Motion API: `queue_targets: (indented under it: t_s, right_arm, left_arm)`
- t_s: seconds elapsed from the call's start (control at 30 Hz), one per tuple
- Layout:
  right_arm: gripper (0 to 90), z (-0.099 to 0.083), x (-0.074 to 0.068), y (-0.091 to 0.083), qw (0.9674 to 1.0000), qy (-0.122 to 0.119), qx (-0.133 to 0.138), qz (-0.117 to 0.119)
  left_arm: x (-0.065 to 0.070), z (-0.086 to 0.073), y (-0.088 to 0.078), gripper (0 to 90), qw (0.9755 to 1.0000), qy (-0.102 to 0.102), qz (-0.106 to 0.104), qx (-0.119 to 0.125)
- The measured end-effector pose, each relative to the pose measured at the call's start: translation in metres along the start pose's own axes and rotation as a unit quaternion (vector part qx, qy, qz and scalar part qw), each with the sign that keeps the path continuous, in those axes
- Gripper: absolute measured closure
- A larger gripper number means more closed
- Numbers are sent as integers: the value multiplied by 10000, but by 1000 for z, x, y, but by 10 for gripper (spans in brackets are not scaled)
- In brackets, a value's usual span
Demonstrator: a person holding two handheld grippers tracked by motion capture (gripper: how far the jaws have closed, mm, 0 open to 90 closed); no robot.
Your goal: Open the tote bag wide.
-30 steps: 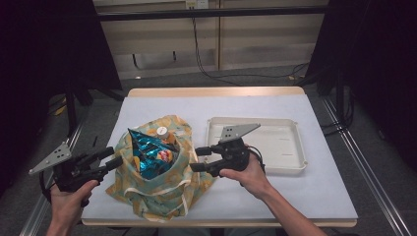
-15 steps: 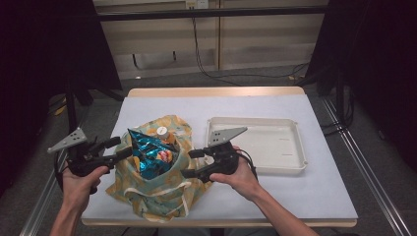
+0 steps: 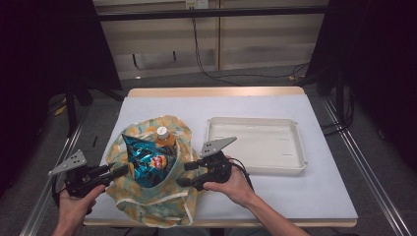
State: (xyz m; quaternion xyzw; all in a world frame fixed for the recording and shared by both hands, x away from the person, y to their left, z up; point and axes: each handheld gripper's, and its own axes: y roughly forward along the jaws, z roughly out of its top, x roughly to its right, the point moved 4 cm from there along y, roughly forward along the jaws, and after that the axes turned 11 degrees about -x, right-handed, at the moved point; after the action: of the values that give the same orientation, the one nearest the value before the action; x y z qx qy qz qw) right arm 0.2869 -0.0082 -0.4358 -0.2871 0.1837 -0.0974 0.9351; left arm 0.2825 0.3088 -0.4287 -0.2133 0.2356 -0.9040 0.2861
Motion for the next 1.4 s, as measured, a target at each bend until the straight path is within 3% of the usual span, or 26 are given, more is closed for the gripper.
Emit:
queue_targets:
  t_s: [0.07,0.33,0.47,0.53,0.67,0.77,0.8,0.83,1.03,1.23,1.3,1.4]
  right_arm:
    - [529,0,-3,-1,10000,-56,-17,44]
    - [819,-5,-4,-8,9999,-134,6,33]
    - [896,-6,-6,-11,9998,-203,-48,-9]
    - [900,-10,-10,-15,9995,-248,-159,-118]
    - [900,-18,-13,-17,9993,-269,-239,-142]
    - [900,-34,-11,-15,9988,-206,-401,-180]
    - [900,-34,-11,-15,9988,-206,-401,-180]
    - [900,-42,-9,-13,9986,-162,-469,-170]
    - [900,-55,-5,-4,9978,-165,-593,-239]
    - [900,-67,1,1,9963,-146,-762,-369]
    - [900,-75,6,5,9933,-194,-978,-583]
    - [900,-84,12,9,9908,-114,-1140,-720]
  left_arm:
    - [0,-4,-7,866,9999,-62,-34,94]
    - [1,-27,-14,884,9996,-242,89,-67]
    - [-1,-36,-9,889,9991,-377,108,-172]
    - [0,-41,-3,889,9986,-358,102,-378]
    - [3,-48,-2,889,9985,-360,41,-407]
    - [2,-57,4,890,9978,-448,-43,-485]
    - [2,-57,4,890,9978,-448,-43,-485]
    - [0,-60,7,892,9974,-448,84,-562]
    - [-2,-70,12,895,9964,-549,22,-646]
    - [-6,-76,18,886,9968,-640,-49,-477]
    - [-4,-71,19,831,9975,-620,-91,-312]
    - [-3,-66,19,814,9980,-542,-30,-335]
